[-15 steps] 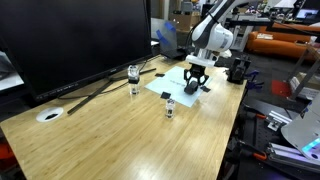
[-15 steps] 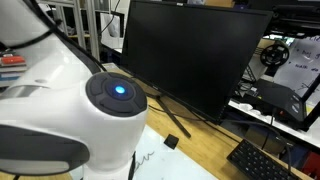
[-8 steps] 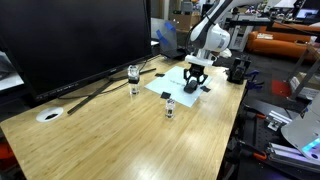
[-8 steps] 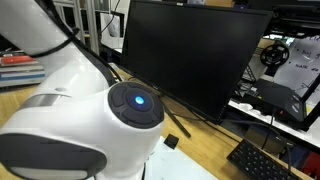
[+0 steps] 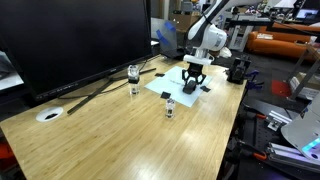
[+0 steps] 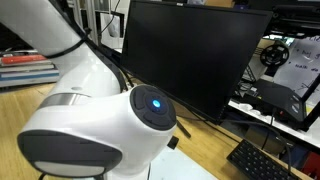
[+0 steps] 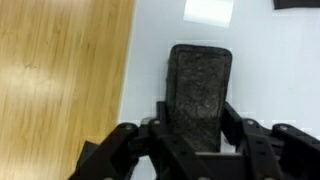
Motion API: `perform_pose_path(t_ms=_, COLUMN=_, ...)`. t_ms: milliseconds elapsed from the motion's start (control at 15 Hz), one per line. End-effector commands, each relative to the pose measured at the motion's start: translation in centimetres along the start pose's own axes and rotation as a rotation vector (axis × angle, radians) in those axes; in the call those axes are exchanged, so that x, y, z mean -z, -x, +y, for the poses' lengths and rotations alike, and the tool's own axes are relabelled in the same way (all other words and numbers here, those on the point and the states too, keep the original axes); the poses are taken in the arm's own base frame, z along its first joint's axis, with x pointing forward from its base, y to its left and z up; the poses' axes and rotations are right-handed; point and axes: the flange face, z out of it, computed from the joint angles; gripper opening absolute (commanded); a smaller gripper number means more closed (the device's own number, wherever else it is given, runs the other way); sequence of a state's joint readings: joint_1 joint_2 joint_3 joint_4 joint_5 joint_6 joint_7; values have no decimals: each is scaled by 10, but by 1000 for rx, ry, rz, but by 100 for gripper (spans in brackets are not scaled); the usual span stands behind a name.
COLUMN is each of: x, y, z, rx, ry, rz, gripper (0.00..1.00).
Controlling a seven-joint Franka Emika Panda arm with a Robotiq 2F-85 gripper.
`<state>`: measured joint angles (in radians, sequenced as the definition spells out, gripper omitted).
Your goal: Pick up the duster and rub the white object
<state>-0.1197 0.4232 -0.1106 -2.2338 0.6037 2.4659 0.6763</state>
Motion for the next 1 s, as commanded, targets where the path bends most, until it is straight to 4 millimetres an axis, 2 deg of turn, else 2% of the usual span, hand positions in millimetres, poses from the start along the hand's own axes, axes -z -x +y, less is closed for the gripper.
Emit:
perform_pose_path(t_ms=0, x=-9, y=-10, z=-6, rx=4, ry=13, rz=15, gripper=30)
perform_pose_path(t_ms=533, x=-14, y=-20, z=-12, rx=-30, ry=-6, rz=50, gripper=30)
perform_pose_path(t_ms=733, x=-14, y=-27, z=-24, rx=-36, ry=-18, rz=53, gripper=30)
perform_pose_path(t_ms=933, x=-11, y=-38, z=-44, rx=-44, ry=-34, rz=67, gripper=30)
